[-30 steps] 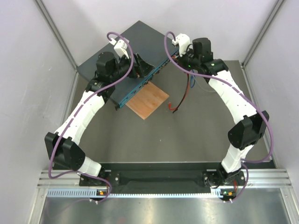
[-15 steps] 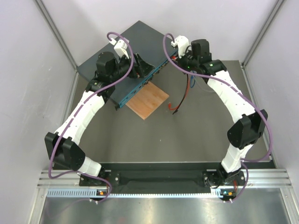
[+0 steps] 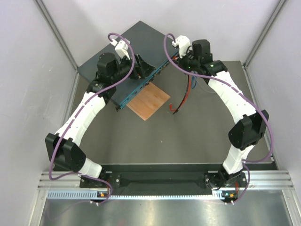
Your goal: Insert the plug into the switch port
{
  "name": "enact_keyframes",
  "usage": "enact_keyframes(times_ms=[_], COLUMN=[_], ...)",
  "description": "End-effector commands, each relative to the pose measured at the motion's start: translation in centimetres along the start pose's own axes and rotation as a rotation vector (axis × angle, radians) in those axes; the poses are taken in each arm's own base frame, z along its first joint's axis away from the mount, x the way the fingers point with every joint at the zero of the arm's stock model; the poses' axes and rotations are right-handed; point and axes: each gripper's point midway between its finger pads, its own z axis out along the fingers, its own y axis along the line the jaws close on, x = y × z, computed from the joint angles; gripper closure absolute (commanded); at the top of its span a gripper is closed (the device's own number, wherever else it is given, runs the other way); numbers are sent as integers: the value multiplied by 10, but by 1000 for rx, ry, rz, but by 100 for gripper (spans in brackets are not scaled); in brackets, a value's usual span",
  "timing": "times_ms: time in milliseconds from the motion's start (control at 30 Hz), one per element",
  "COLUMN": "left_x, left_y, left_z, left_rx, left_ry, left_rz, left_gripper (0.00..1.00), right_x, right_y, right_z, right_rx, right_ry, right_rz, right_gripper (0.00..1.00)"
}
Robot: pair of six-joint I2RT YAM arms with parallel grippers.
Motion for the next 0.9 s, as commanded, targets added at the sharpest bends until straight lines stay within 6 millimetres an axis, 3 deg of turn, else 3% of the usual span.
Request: enact_keyframes(times_ms=[0,467,867], left_x=[-16,-15,-11], left_y=[-10,-8,-7], left_z=[-4,-3,-2], left_rx=[36,31,34], left_ry=[-55,-52,-40], left_rz=[30,20,2], left_gripper=[15,14,14], right_x=[-23,-24,-37], right_y=[-2,-2,-2], right_z=[2,7,-7], right_rx=[18,19,20], right_ry=[-74,-85,-132], right_rz=[-7,2,12], right_gripper=[100,100,100])
